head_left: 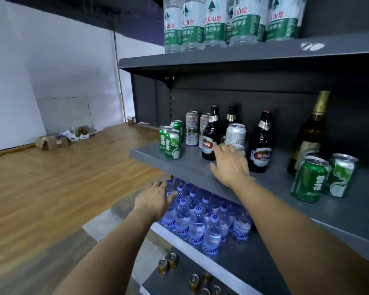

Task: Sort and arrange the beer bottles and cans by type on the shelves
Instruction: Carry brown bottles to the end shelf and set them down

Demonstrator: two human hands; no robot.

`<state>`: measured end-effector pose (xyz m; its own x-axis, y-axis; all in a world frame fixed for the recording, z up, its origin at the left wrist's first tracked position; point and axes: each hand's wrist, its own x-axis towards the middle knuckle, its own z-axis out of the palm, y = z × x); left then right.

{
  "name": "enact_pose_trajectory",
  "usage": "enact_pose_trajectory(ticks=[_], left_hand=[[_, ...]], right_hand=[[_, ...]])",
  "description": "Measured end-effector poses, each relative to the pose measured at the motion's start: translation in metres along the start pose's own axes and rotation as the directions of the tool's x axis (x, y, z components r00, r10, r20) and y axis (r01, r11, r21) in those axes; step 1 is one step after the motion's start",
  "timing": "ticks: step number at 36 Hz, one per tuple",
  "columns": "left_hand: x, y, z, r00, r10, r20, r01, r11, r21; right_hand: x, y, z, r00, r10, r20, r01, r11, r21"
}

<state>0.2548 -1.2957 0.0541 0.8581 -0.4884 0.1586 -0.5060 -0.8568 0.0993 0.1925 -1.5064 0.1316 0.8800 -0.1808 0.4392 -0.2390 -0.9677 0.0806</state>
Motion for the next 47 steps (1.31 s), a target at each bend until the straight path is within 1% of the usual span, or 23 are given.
enact_pose_trajectory(ticks=[4, 8, 10, 13, 16, 20, 23, 27, 31, 33, 35, 37, 38, 39, 40, 42, 44, 47], left_hand=[[0.060, 0.006, -0.010, 0.995, 0.090, -0.034, -0.092, 0.994, -0.062], [0.110, 0.022, -0.020, 0.989, 0.140, -0.057, -0.148, 0.974, -0.172], [0.130, 0.031, -0.022, 0.984, 0.162, -0.071, -0.174, 0.960, -0.221], [0.160, 0.046, -0.022, 0.974, 0.188, -0.128, -0.218, 0.931, -0.291], [0.187, 0.060, -0.021, 0.974, 0.168, -0.153, -0.219, 0.875, -0.431], [0.213, 0.073, -0.020, 0.976, 0.129, -0.173, -0.207, 0.790, -0.577], [0.235, 0.077, -0.021, 0.978, 0.134, -0.158, -0.204, 0.761, -0.616], [0.263, 0.081, -0.026, 0.980, 0.146, -0.137, -0.201, 0.740, -0.642], [0.282, 0.087, -0.026, 0.969, 0.205, -0.137, -0.244, 0.709, -0.662], [0.291, 0.091, -0.024, 0.962, 0.238, -0.131, -0.261, 0.675, -0.690], [0.298, 0.095, -0.022, 0.962, 0.245, -0.123, -0.254, 0.629, -0.735], [0.303, 0.098, -0.020, 0.969, 0.224, -0.103, -0.222, 0.607, -0.763], [0.305, 0.099, -0.019, 0.973, 0.211, -0.093, -0.205, 0.603, -0.771], [0.307, 0.099, -0.018, 0.976, 0.201, -0.087, -0.193, 0.602, -0.775], [0.309, 0.100, -0.017, 0.977, 0.196, -0.084, -0.188, 0.604, -0.774], [0.310, 0.100, -0.018, 0.979, 0.190, -0.076, -0.179, 0.610, -0.772], [0.310, 0.100, -0.019, 0.983, 0.169, -0.065, -0.155, 0.597, -0.787], [0.310, 0.096, -0.021, 0.994, 0.105, -0.041, -0.094, 0.570, -0.816]], right_hand=[[0.049, 0.021, -0.004, 0.983, 0.148, -0.106, -0.150, 0.989, -0.009], [0.084, 0.042, -0.004, 0.941, 0.308, -0.142, -0.308, 0.951, 0.027], [0.096, 0.049, -0.004, 0.918, 0.379, -0.117, -0.373, 0.925, 0.067], [0.112, 0.056, -0.002, 0.894, 0.448, -0.026, -0.444, 0.892, 0.086], [0.127, 0.058, 0.004, 0.867, 0.495, 0.063, -0.498, 0.863, 0.078], [0.138, 0.060, 0.004, 0.862, 0.500, 0.078, -0.500, 0.866, -0.029], [0.144, 0.060, 0.003, 0.861, 0.501, 0.086, -0.498, 0.865, -0.063], [0.153, 0.059, 0.004, 0.830, 0.554, 0.073, -0.548, 0.832, -0.085], [0.161, 0.057, 0.007, 0.810, 0.584, 0.060, -0.568, 0.806, -0.168], [0.165, 0.057, 0.006, 0.794, 0.604, 0.069, -0.577, 0.784, -0.229], [0.169, 0.057, 0.004, 0.788, 0.610, 0.081, -0.549, 0.757, -0.355], [0.175, 0.056, 0.002, 0.812, 0.580, 0.073, -0.482, 0.734, -0.478], [0.178, 0.054, 0.002, 0.835, 0.549, 0.048, -0.458, 0.740, -0.493], [0.183, 0.052, 0.003, 0.859, 0.512, 0.013, -0.445, 0.760, -0.473], [0.189, 0.048, 0.005, 0.877, 0.478, -0.034, -0.448, 0.792, -0.416], [0.202, 0.038, 0.012, 0.876, 0.465, -0.131, -0.483, 0.846, -0.228], [0.218, 0.029, 0.024, 0.838, 0.507, -0.203, -0.526, 0.849, -0.053], [0.237, 0.022, 0.040, 0.747, 0.629, -0.213, -0.604, 0.777, 0.175]])
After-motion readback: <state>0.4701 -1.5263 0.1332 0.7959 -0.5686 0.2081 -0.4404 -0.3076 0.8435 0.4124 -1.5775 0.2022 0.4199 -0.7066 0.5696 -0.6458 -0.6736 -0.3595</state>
